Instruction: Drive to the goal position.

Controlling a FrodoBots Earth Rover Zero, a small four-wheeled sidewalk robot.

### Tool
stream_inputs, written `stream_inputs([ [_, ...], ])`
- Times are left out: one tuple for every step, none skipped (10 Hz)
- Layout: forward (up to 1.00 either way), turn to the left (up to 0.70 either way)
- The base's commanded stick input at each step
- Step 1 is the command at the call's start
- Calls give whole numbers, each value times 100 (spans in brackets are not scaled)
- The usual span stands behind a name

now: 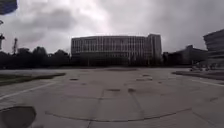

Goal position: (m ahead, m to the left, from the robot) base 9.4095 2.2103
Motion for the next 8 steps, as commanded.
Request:
stream_inputs([
  [70,2],
  [70,3],
  [70,3],
  [70,8],
  [70,26],
  [70,32],
  [70,35],
  [70,27],
])
